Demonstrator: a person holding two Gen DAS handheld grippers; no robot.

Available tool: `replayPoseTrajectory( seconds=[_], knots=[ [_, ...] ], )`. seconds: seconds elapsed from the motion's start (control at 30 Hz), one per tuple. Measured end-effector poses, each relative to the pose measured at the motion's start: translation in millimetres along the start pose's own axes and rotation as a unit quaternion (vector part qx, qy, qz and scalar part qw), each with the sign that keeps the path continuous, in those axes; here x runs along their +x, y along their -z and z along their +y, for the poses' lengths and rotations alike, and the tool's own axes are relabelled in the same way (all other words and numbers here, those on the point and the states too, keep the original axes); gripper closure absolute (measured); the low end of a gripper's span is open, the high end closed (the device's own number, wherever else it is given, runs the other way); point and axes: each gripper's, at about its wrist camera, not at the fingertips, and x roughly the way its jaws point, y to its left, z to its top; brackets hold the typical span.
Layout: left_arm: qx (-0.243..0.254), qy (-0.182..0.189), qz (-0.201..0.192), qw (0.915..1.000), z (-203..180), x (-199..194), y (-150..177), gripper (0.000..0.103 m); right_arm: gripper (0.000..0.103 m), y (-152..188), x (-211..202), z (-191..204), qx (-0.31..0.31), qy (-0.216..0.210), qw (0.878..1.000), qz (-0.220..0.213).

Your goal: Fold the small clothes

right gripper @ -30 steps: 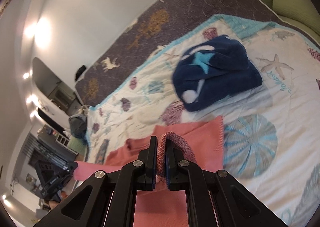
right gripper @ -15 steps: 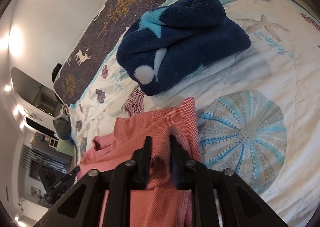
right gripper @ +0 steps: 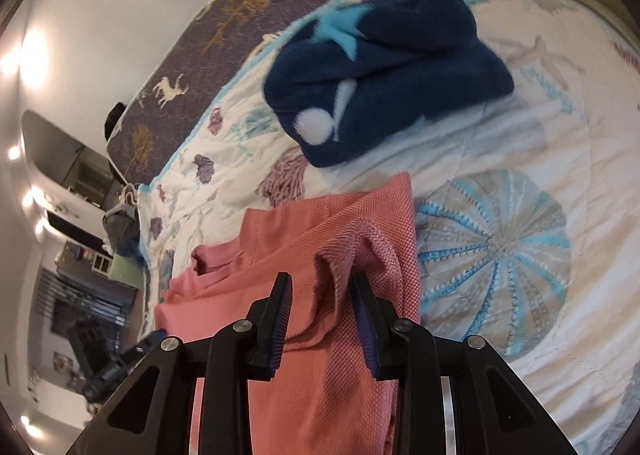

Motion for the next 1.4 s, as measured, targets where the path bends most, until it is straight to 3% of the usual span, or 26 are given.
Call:
replayPoseTrajectory(
  seconds=[0.17, 0.23, 0.3, 0.4, 0.47, 0.6, 0.67, 0.7, 0.77, 0.83, 0.87, 1.0, 1.07, 1.17, 1.23, 1.3, 1.4],
  knots=[
    [0.005, 0.01, -0.012, 0.9999, -1, 0, -1, 0.068, 0.071, 0, 10, 1, -0.012, 0.006, 1.0, 0.012],
    [0.01, 0.009, -0.016, 0.9998, -1, -2, -2, 0.076, 0.071, 0, 10, 2, -0.019, 0.007, 1.0, 0.009],
    [0.004, 0.009, -0.021, 0.9997, 1, -7, -3, 0.077, 0.071, -1, 11, 4, -0.018, 0.006, 1.0, 0.006],
    [0.005, 0.004, -0.04, 0.9992, 3, -22, -3, 0.075, 0.071, 1, 9, 5, -0.022, 0.005, 1.0, 0.006],
    [0.012, -0.016, -0.042, 0.9989, 6, -27, -2, 0.068, 0.071, 5, 7, 6, -0.032, 0.01, 0.999, 0.007],
    [0.019, -0.024, -0.016, 0.9994, 13, -16, 8, 0.066, 0.071, 9, 5, 10, -0.043, 0.012, 0.999, 0.007],
    [0.034, -0.02, -0.009, 0.9992, 10, -10, 12, 0.076, 0.071, 9, 5, 11, -0.044, 0.014, 0.999, 0.008],
    [0.043, -0.024, -0.012, 0.9987, 7, -8, 13, 0.093, 0.071, 9, 5, 11, -0.043, 0.016, 0.999, 0.008],
    [0.046, -0.02, -0.02, 0.9986, 3, -8, 9, 0.096, 0.071, 6, 8, 10, -0.037, 0.018, 0.999, 0.007],
    [0.034, 0.006, -0.034, 0.9988, 2, -15, 2, 0.096, 0.079, 1, 7, 9, -0.034, 0.023, 0.999, -0.007],
    [0.031, 0.017, -0.043, 0.9985, 2, -20, -2, 0.096, 0.097, -1, 6, 8, -0.033, 0.025, 0.999, -0.017],
    [0.025, 0.03, -0.084, 0.9957, -3, -32, -25, 0.097, 0.098, -14, -1, 9, -0.024, 0.007, 0.998, -0.054],
    [0.017, 0.023, -0.098, 0.9948, -3, -30, -40, 0.097, 0.097, -23, 1, 10, -0.016, 0.0, 0.998, -0.057],
    [0.005, -0.022, -0.115, 0.9931, 6, -15, -64, 0.097, 0.094, -43, 10, 5, 0.02, -0.016, 0.998, -0.057],
    [-0.014, -0.044, -0.107, 0.9932, 18, 2, -76, 0.097, 0.091, -56, 21, -1, 0.046, -0.016, 0.998, -0.05],
    [-0.034, -0.052, -0.086, 0.9943, 32, 18, -80, 0.097, 0.073, -63, 35, -7, 0.068, 0.003, 0.997, -0.028],
    [-0.058, -0.049, -0.062, 0.9951, 45, 27, -73, 0.096, 0.069, -61, 36, -13, 0.076, 0.019, 0.996, -0.03]
  ],
)
